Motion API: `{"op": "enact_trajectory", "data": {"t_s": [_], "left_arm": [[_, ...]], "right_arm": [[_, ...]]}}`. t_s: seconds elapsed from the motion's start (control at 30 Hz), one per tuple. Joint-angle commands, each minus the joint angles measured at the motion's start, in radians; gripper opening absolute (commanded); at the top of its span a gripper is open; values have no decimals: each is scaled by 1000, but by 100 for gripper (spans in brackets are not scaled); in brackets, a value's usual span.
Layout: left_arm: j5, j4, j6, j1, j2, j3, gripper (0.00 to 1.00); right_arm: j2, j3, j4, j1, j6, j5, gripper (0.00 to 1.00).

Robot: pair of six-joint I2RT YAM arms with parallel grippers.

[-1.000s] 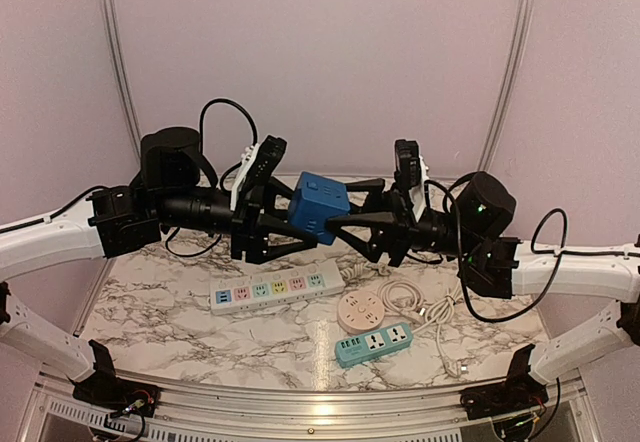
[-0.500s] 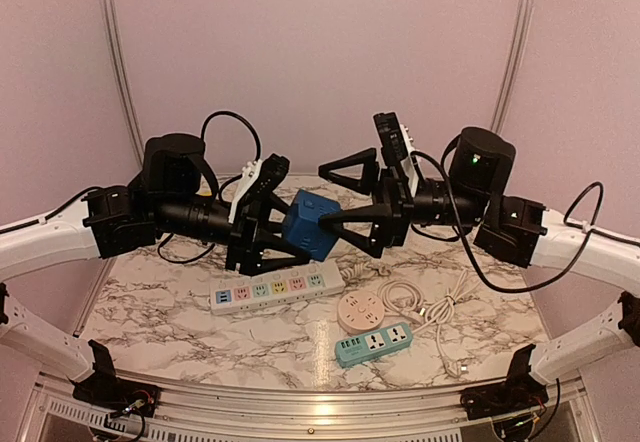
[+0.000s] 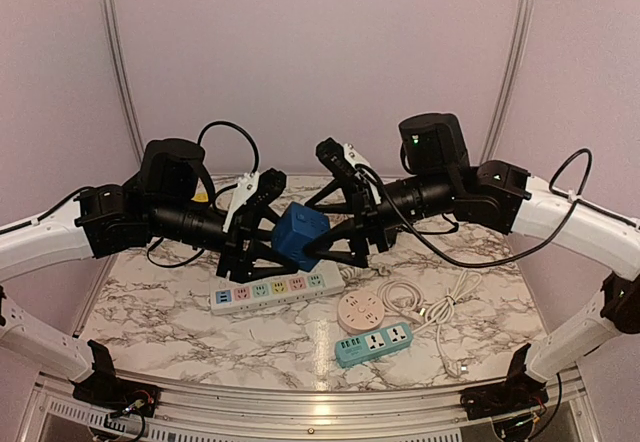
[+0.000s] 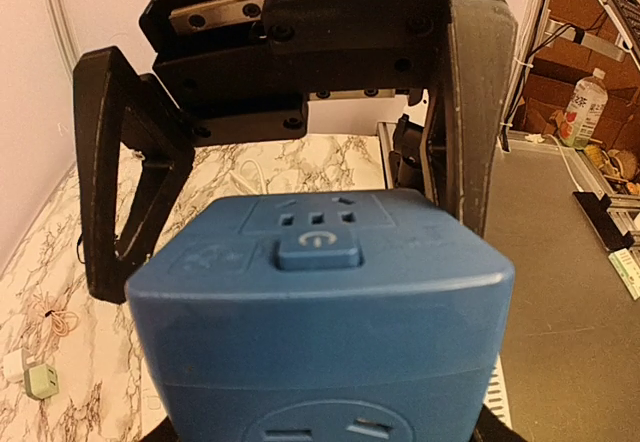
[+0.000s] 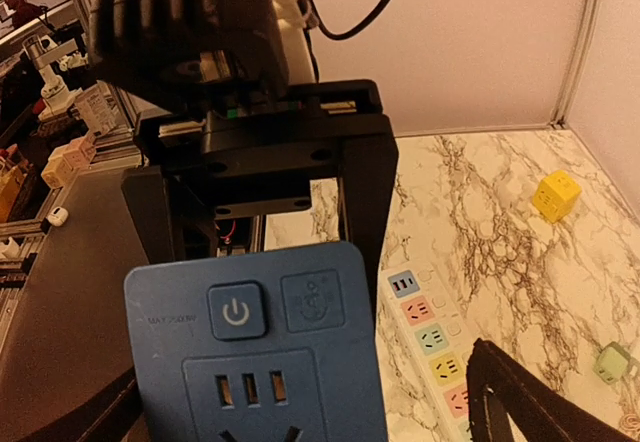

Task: Insert the plug
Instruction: Pass from the left arm to the right, then insert the plug into the socket slot.

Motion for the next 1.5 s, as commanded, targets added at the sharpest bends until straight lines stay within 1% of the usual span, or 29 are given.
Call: {"op": "enact_trajectory", "data": {"t_s": [0.0,0.03,0.2,0.3,0.33,0.43,0.47,0.5,0.57,0.6,0.63,0.67,0.7,0.8,0.83,0.87,1.03,1.17,1.27,1.4,1.47], "left_arm": [[-15,-7,23,-2,-42,22,0],[-16,-13,26,-2,-36,25,0],[1,-18,27,-2,-14,33,0],[8,-27,31,-2,-4,39,0],[6,-25,32,-2,-2,37,0],[-2,-24,33,0,0,35,0],[-5,-26,32,1,0,38,0],[-9,-30,33,4,0,40,5],[-12,-36,33,10,-4,46,12],[-14,-36,31,13,-10,45,20],[-17,-37,27,17,-16,44,25],[-21,-37,23,21,-23,40,29],[-25,-37,14,26,-31,36,37],[-54,-41,-20,44,-67,26,78],[-62,-45,-24,52,-80,20,94],[-75,-43,-30,58,-99,9,98],[-197,54,-128,118,-199,-118,99],[-337,76,-210,166,-258,-209,99],[-426,45,-271,217,-278,-230,99],[-495,-63,-306,286,-282,-183,99],[-527,-103,-310,312,-285,-169,99]], "right_arm": [[15,72,-123,8,-48,-8,96],[23,77,-131,11,-54,-12,95],[47,82,-123,14,-71,-56,85],[52,81,-106,14,-70,-97,76],[52,77,-101,14,-69,-115,69],[51,66,-92,14,-65,-172,40],[50,58,-88,14,-62,-186,32],[49,49,-82,14,-57,-193,25],[44,23,-69,13,-52,-200,19],[43,15,-65,14,-50,-201,15],[43,9,-61,14,-47,-198,12],[43,4,-54,15,-40,-195,11],[43,-2,-49,14,-33,-192,11],[42,0,-37,9,-13,-169,7],[41,3,-27,3,2,-156,7],[38,4,-19,-2,15,-143,6],[24,-24,22,-23,85,33,5],[14,-85,65,-41,118,137,5],[8,-128,114,-50,167,206,5],[28,-140,144,-58,195,297,5],[45,-143,153,-59,211,368,5]]}}
